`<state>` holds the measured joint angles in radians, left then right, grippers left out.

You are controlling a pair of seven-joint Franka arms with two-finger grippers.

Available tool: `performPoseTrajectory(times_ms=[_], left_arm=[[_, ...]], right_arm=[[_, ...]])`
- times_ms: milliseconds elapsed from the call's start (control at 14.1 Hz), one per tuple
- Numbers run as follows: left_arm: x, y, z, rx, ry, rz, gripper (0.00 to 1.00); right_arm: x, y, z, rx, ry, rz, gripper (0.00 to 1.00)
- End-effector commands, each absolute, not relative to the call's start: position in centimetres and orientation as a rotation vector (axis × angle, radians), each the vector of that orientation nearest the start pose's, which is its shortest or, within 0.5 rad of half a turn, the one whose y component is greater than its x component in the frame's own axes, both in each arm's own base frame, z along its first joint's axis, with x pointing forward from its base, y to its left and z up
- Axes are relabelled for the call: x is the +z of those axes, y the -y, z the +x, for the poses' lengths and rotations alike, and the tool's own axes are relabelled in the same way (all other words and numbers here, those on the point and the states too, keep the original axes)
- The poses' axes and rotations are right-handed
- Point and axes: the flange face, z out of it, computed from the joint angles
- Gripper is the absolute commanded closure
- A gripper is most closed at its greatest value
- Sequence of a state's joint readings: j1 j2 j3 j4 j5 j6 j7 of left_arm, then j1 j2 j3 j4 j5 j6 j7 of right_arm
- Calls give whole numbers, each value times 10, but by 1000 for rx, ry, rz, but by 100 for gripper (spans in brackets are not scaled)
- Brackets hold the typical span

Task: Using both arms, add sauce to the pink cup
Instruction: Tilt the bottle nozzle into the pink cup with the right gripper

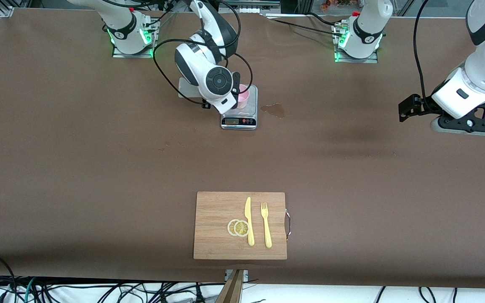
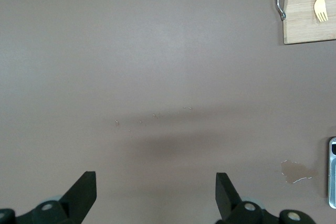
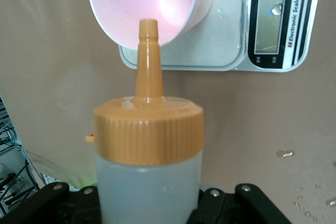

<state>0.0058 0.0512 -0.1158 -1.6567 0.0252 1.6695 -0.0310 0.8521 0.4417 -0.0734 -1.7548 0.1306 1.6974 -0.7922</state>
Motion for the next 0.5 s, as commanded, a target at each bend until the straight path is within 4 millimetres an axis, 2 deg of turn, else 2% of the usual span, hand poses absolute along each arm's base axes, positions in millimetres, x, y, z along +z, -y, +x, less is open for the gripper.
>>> performPoseTrajectory(times_ms=[0, 425], left_arm=[[568, 61, 574, 65, -166, -3140, 0], [568, 61, 574, 62, -166, -3140, 0]], right_arm=[[297, -437, 416, 777, 2046, -2169, 84], [292, -442, 409, 805, 2028, -2193, 84]])
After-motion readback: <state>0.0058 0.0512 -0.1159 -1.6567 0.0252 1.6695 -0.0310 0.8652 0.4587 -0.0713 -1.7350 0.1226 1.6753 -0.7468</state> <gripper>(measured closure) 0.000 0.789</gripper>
